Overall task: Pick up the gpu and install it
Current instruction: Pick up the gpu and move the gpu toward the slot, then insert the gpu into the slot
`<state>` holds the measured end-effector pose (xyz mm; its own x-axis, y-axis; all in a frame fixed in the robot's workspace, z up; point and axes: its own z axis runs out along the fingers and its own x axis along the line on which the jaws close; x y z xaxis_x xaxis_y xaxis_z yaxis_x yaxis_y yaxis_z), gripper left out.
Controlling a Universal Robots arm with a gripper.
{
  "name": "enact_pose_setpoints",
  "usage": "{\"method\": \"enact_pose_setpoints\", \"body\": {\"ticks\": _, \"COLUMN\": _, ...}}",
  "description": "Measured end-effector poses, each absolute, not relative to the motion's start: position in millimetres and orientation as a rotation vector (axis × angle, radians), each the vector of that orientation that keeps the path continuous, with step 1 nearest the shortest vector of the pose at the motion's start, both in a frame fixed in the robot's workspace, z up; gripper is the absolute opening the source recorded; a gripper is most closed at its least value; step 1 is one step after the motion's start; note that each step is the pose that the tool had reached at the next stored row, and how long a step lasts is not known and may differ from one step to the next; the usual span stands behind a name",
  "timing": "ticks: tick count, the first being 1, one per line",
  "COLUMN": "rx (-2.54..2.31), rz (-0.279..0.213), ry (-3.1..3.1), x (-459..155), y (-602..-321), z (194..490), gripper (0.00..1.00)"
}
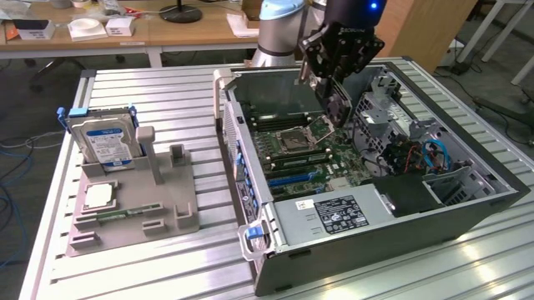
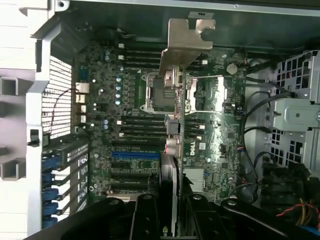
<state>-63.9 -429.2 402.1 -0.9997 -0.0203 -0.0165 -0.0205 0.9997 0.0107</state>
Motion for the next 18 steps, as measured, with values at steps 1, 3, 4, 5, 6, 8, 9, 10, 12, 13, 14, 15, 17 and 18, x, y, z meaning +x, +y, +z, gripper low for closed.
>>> {"method": "enact_pose_setpoints", "body": {"ticks": 1, "rx": -0.033, "rz": 0.017, "ry": 3.125, "x": -60.5, "y": -429.2, "z": 402.0, "gripper": 0.27}}
{"method": "enact_pose_setpoints", "body": {"ticks": 3, "rx": -0.036, "rz": 0.017, "ry": 3.125, "x": -56.2, "y": -429.2, "z": 401.8, "gripper": 0.27}}
{"method": "enact_pose_setpoints", "body": {"ticks": 4, "rx": -0.036, "rz": 0.017, "ry": 3.125, "x": -55.7, "y": -429.2, "z": 401.7, "gripper": 0.27}}
{"method": "enact_pose_setpoints", "body": {"ticks": 5, "rx": -0.035, "rz": 0.017, "ry": 3.125, "x": -55.7, "y": -429.2, "z": 401.7, "gripper": 0.27}}
{"method": "enact_pose_setpoints", "body": {"ticks": 6, "rx": -0.035, "rz": 0.017, "ry": 3.125, "x": -55.7, "y": -429.2, "z": 401.7, "gripper": 0.27}}
{"method": "enact_pose_setpoints", "body": {"ticks": 8, "rx": -0.035, "rz": 0.017, "ry": 3.125, "x": -55.7, "y": -429.2, "z": 401.6, "gripper": 0.27}}
{"method": "enact_pose_setpoints", "body": {"ticks": 9, "rx": -0.035, "rz": 0.017, "ry": 3.125, "x": -55.6, "y": -429.2, "z": 401.6, "gripper": 0.27}}
{"method": "enact_pose_setpoints", "body": {"ticks": 10, "rx": -0.035, "rz": 0.017, "ry": 3.125, "x": -55.7, "y": -429.2, "z": 401.6, "gripper": 0.27}}
{"method": "enact_pose_setpoints", "body": {"ticks": 12, "rx": -0.035, "rz": 0.017, "ry": 3.125, "x": -55.7, "y": -429.2, "z": 401.5, "gripper": 0.27}}
{"method": "enact_pose_setpoints", "body": {"ticks": 13, "rx": -0.035, "rz": 0.017, "ry": 3.125, "x": -55.7, "y": -429.2, "z": 401.6, "gripper": 0.27}}
{"method": "enact_pose_setpoints", "body": {"ticks": 14, "rx": -0.035, "rz": 0.017, "ry": 3.125, "x": -55.6, "y": -429.2, "z": 401.5, "gripper": 0.27}}
{"method": "enact_pose_setpoints", "body": {"ticks": 15, "rx": -0.036, "rz": 0.017, "ry": 3.125, "x": -55.6, "y": -429.2, "z": 401.5, "gripper": 0.27}}
{"method": "enact_pose_setpoints", "body": {"ticks": 17, "rx": -0.036, "rz": 0.017, "ry": 3.125, "x": -55.7, "y": -429.2, "z": 401.5, "gripper": 0.27}}
{"method": "enact_pose_setpoints", "body": {"ticks": 18, "rx": -0.038, "rz": 0.017, "ry": 3.125, "x": -55.7, "y": -429.2, "z": 401.5, "gripper": 0.27}}
